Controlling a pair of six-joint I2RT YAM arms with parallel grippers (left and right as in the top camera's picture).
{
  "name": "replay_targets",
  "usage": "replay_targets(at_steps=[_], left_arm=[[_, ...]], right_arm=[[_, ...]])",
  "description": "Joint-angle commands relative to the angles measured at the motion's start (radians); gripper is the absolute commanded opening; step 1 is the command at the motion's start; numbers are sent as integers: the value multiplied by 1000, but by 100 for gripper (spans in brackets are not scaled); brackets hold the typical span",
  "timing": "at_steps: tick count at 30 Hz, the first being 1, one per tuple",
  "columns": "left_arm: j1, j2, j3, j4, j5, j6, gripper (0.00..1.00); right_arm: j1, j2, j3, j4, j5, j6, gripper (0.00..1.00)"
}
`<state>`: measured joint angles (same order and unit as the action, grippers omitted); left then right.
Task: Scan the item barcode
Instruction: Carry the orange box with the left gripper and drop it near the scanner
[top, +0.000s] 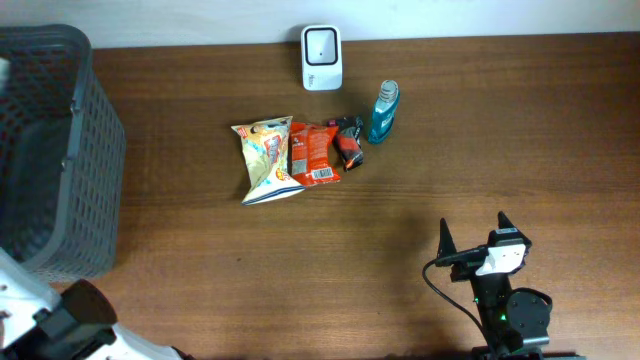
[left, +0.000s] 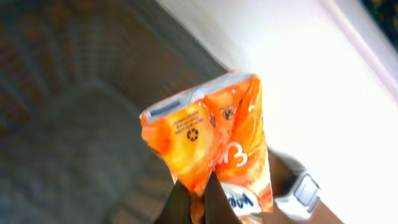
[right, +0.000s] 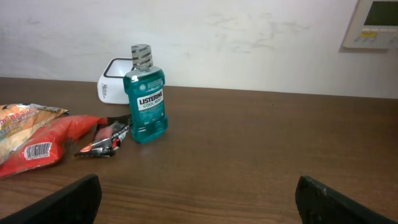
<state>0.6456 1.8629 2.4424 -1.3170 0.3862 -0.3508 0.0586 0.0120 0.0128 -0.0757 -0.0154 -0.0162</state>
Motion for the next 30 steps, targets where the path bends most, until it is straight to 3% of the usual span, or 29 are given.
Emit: replay_targets(at_steps=[1, 7, 16, 20, 26, 30], left_arm=[[-118, -15, 4, -97, 82, 42, 0], [-391, -12, -60, -130, 79, 227, 0], [-746, -12, -330, -59, -174, 233, 4], [-846, -12, -538, 141, -210, 232, 6], [-885, -12, -822, 492, -210, 180, 9], [-899, -12, -961, 658, -208, 180, 28]], right_arm=[[-7, -6, -7, -4, 5, -3, 98], [-7, -6, -7, -4, 5, -3, 98], [-7, -6, -7, -4, 5, -2, 98], [-7, -6, -7, -4, 5, -3, 98], [-7, -6, -7, -4, 5, -2, 98], [-7, -6, -7, -4, 5, -3, 98]])
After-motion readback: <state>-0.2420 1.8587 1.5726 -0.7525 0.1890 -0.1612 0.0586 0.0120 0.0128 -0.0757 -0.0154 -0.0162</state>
